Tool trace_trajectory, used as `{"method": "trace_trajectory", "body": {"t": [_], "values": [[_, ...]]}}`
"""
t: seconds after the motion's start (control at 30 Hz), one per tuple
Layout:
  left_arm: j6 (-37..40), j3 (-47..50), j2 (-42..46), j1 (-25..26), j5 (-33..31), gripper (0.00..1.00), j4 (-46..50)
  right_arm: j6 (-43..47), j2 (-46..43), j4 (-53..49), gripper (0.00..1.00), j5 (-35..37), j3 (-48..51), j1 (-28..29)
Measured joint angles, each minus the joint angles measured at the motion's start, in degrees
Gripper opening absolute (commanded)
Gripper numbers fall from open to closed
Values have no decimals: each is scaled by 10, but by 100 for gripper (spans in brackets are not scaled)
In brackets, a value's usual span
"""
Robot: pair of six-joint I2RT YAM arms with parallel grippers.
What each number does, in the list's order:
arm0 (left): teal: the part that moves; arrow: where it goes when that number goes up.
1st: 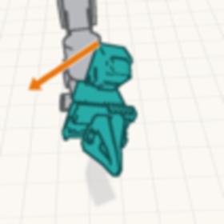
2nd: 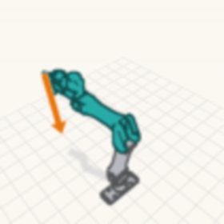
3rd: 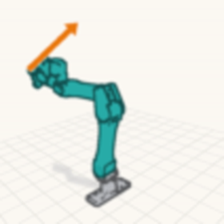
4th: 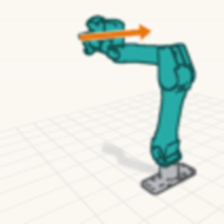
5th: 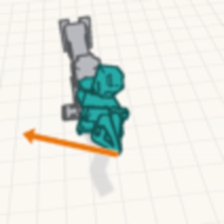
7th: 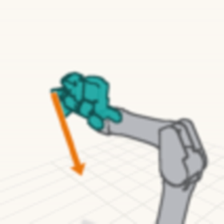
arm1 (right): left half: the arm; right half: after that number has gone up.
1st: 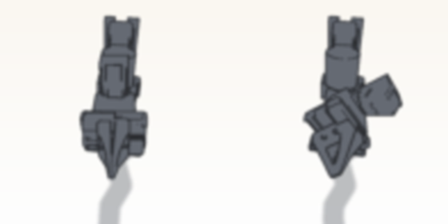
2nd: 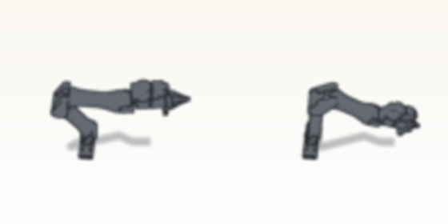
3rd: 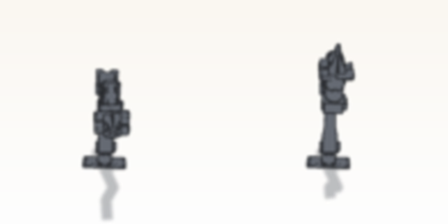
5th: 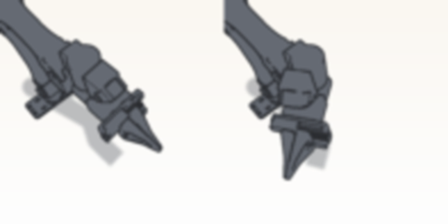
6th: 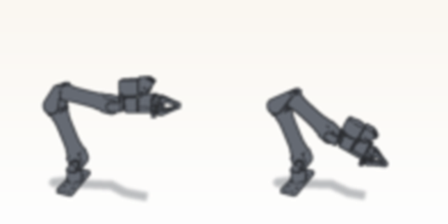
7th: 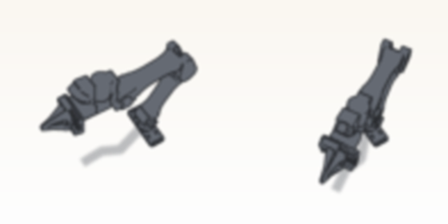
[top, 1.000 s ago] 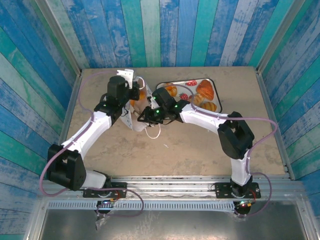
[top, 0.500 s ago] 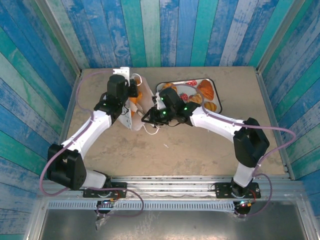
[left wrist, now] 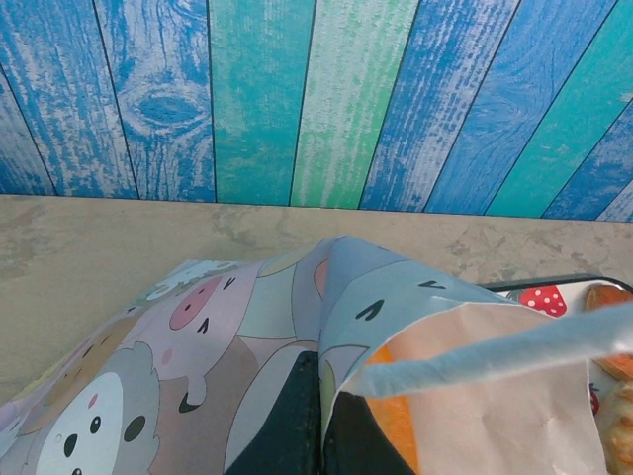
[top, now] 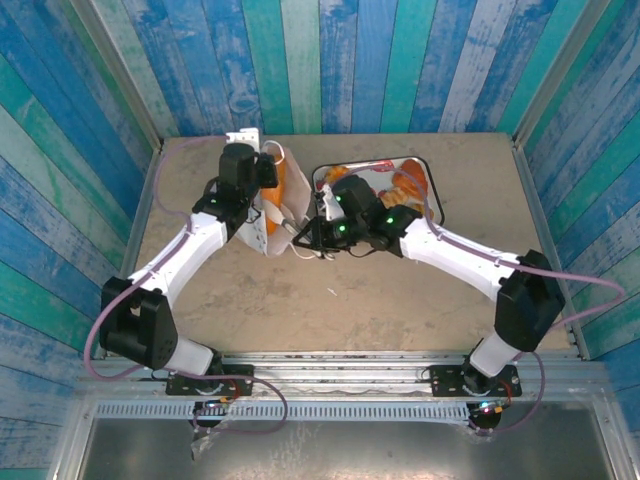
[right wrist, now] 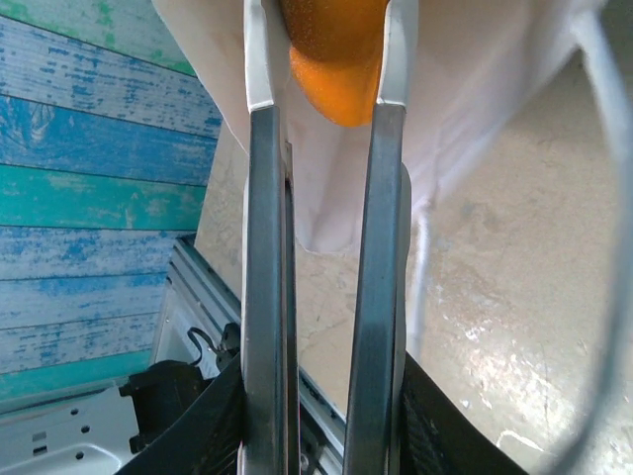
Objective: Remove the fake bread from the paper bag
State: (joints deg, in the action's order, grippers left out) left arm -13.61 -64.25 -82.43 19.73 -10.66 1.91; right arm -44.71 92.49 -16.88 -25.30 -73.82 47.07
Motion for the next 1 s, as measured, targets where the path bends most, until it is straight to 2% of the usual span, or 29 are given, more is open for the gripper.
{"method": "trace_trajectory", "body": {"t": [0.6,1.0], "values": [[-32,-23,-10,-10,-50,1,16,13,-120,-44,19,16,58,1],[-65,-27,-22,-17,-85,1,33,5,-249,-63,20,45,105,1]]}}
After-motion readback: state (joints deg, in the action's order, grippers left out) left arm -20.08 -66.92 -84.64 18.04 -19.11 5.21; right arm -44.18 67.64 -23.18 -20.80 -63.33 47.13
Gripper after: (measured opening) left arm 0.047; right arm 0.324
